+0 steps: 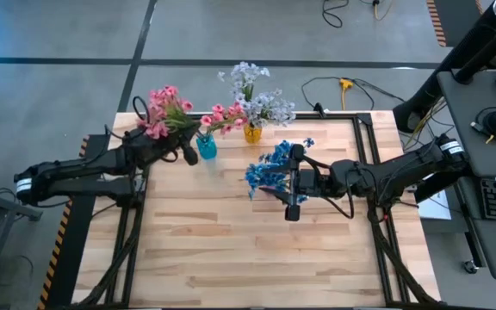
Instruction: Sort flowers into vase by color
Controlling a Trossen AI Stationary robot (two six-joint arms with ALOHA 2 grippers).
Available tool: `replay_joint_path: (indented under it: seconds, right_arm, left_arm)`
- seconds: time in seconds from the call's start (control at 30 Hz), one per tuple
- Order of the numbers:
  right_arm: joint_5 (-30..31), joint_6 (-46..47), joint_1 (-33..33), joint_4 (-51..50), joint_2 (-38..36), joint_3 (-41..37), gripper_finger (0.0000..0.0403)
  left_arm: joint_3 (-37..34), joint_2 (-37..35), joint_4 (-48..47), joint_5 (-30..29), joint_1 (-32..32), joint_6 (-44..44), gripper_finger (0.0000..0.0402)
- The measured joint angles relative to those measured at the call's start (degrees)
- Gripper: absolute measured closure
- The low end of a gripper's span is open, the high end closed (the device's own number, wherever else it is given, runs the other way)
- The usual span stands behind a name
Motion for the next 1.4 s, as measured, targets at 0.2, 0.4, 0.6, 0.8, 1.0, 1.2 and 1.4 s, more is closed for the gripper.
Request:
replay_joint_path:
  seconds: [0.2,0.4,0.6,0.8,1.0,1.2,1.4]
  right_arm:
    - [0.0,-0.5,0.0,0.0,0.0,0.0,0.0199]
    - [0.0,-0.5,0.0,0.0,0.0,0.0,0.0199]
    - [0.0,-0.5,0.0,0.0,0.0,0.0,0.0199]
    - [0.0,-0.5,0.0,0.0,0.0,0.0,0.0199]
    - [0.0,-0.6,0.0,0.0,0.0,0.0,0.0199]
    - [0.0,-0.6,0.0,0.0,0.0,0.0,0.0199]
    - [0.0,-0.6,0.0,0.0,0.0,0.0,0.0199]
  left_arm:
    - [-0.2,2.2,-0.2,0.3,1.0,-2.6,0.0401]
    - [-0.3,4.4,-0.3,-2.4,1.1,-2.8,0.0401]
    - [-0.3,5.2,0.0,-2.6,1.1,-3.4,0.0401]
    - [-0.3,5.3,0.0,-2.6,1.1,-4.2,0.0401]
    - [-0.3,5.3,-0.2,-2.7,1.1,-4.9,0.0401]
    - [-0.3,5.3,-0.9,-2.7,1.1,-5.0,0.0371]
    - [-0.3,5.3,-1.6,-2.7,1.1,-5.0,0.0313]
